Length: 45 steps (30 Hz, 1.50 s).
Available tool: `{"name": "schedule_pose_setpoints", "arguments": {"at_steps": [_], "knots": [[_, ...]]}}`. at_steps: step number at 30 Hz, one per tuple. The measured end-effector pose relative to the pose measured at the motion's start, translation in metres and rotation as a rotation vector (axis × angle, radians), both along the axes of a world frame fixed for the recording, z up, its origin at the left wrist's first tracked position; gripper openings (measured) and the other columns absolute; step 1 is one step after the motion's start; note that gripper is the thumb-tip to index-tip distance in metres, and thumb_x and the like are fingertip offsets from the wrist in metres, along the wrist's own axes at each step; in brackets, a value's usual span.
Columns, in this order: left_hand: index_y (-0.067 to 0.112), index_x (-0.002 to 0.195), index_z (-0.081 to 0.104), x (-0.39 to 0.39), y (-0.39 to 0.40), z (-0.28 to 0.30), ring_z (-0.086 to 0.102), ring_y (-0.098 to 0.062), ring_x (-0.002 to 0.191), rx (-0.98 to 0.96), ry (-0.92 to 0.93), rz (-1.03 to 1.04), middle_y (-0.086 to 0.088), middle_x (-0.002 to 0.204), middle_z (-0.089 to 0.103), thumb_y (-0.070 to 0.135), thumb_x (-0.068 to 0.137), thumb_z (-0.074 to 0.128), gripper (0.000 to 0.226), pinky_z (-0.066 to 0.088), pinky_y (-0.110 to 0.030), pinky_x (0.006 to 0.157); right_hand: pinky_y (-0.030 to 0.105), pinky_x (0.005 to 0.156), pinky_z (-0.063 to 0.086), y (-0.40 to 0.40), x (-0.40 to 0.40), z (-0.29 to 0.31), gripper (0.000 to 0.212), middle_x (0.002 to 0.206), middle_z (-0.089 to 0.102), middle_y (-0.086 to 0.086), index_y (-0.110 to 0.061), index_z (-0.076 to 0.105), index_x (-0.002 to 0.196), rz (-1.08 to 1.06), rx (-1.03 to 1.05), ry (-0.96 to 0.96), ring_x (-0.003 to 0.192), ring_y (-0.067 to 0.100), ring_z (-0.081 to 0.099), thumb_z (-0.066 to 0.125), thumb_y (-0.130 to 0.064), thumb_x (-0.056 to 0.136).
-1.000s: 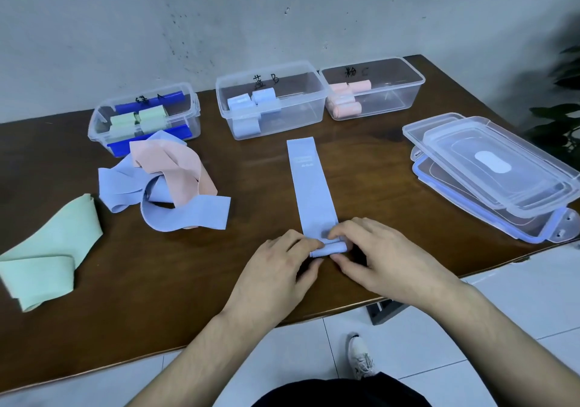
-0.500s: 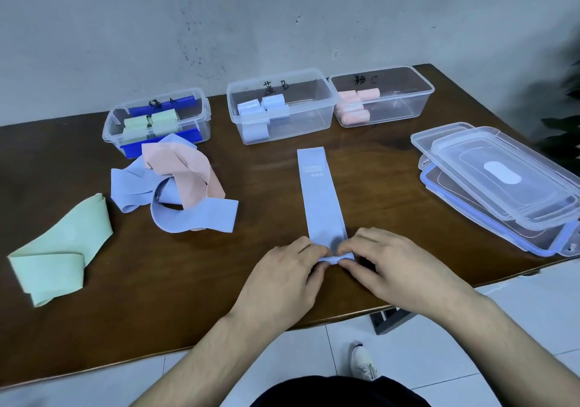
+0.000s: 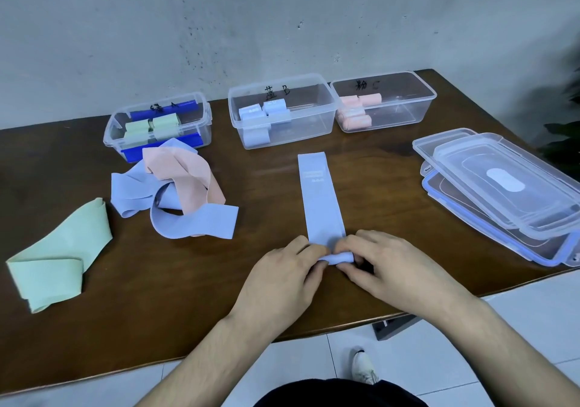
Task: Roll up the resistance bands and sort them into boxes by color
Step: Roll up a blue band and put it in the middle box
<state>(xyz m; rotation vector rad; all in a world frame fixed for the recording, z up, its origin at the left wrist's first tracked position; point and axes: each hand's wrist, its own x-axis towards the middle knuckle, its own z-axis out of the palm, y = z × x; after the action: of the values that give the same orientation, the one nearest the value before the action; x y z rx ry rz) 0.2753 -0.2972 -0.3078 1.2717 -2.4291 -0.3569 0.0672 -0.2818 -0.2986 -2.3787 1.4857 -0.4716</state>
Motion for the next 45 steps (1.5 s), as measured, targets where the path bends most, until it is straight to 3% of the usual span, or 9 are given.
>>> {"name": "schedule_pose_setpoints", "arguments": {"at_steps": [4,10,14,17,27,31,36,42,45], "knots": [[0.031,0.124,0.052,0.001,0.001,0.003,0.054,-0.013,0.066,-0.016,-0.005,0.028,0.012,0.095,0.054,0.038,0.098,0.050,0.027,0.046,-0.023,0.057,0.020,0.073,0.046,-0.006,0.000,-0.001,0.016,0.087,0.052,-0.018,-0.037,0.059,0.114,-0.017,0.023,0.008,0.083,0.003,0.051,0.053,-0.040,0.099],[0.029,0.114,0.058,0.001,-0.005,0.003,0.053,-0.011,0.064,-0.009,-0.009,0.022,0.012,0.097,0.054,0.034,0.097,0.055,0.018,0.046,-0.022,0.058,0.017,0.075,0.040,-0.010,0.001,-0.002,0.020,0.086,0.052,-0.018,-0.035,0.063,0.114,-0.055,0.032,-0.015,0.085,0.002,0.049,0.051,-0.040,0.099],[0.029,0.116,0.059,0.001,-0.008,0.001,0.055,-0.011,0.067,-0.008,-0.009,0.026,0.013,0.098,0.056,0.033,0.098,0.054,0.020,0.050,-0.024,0.059,0.011,0.069,0.035,-0.009,0.000,0.000,0.030,0.084,0.044,-0.025,-0.040,0.054,0.128,-0.050,0.042,-0.012,0.081,-0.003,0.046,0.051,-0.043,0.098],[0.029,0.120,0.060,0.000,-0.010,0.002,0.058,-0.010,0.074,0.004,-0.017,0.035,0.014,0.104,0.056,0.036,0.100,0.050,0.023,0.052,-0.024,0.065,0.011,0.066,0.034,-0.009,-0.001,0.001,0.026,0.083,0.045,-0.019,-0.040,0.052,0.124,-0.041,0.038,0.029,0.081,0.002,0.047,0.052,-0.042,0.098],[0.033,0.123,0.053,0.000,-0.013,0.004,0.051,-0.009,0.068,0.030,0.002,0.052,0.016,0.099,0.051,0.038,0.101,0.048,0.023,0.045,-0.017,0.059,0.026,0.087,0.050,-0.020,0.002,0.003,0.024,0.106,0.061,-0.016,-0.039,0.058,0.123,-0.064,0.062,0.019,0.101,0.006,0.057,0.045,-0.041,0.102],[0.034,0.121,0.055,-0.001,-0.016,0.004,0.053,-0.009,0.069,0.033,-0.010,0.050,0.016,0.100,0.052,0.038,0.100,0.050,0.022,0.047,-0.018,0.060,0.025,0.084,0.050,-0.021,0.001,0.002,0.025,0.101,0.058,-0.018,-0.038,0.057,0.124,-0.070,0.065,0.003,0.094,0.004,0.055,0.047,-0.040,0.101],[0.032,0.126,0.056,-0.001,-0.019,0.004,0.057,-0.009,0.079,0.034,-0.021,0.056,0.015,0.107,0.055,0.038,0.101,0.049,0.027,0.049,-0.017,0.066,0.013,0.066,0.035,-0.021,0.002,0.001,0.028,0.081,0.039,-0.026,-0.039,0.049,0.126,-0.064,0.055,0.023,0.078,-0.001,0.047,0.054,-0.041,0.099],[0.031,0.127,0.056,0.000,-0.021,0.004,0.058,-0.009,0.084,0.045,-0.021,0.044,0.015,0.110,0.055,0.040,0.102,0.046,0.029,0.048,-0.015,0.070,0.024,0.071,0.048,-0.023,0.003,0.003,0.018,0.091,0.057,-0.018,-0.037,0.057,0.116,-0.043,0.037,0.013,0.083,0.007,0.054,0.053,-0.042,0.099],[0.031,0.125,0.059,0.001,-0.015,0.005,0.052,-0.006,0.077,0.056,-0.019,0.022,0.018,0.103,0.052,0.039,0.101,0.049,0.028,0.038,-0.007,0.062,0.024,0.074,0.049,-0.016,0.000,0.006,0.018,0.093,0.061,-0.017,-0.036,0.059,0.115,-0.028,0.045,0.003,0.085,0.005,0.054,0.054,-0.042,0.099]]}}
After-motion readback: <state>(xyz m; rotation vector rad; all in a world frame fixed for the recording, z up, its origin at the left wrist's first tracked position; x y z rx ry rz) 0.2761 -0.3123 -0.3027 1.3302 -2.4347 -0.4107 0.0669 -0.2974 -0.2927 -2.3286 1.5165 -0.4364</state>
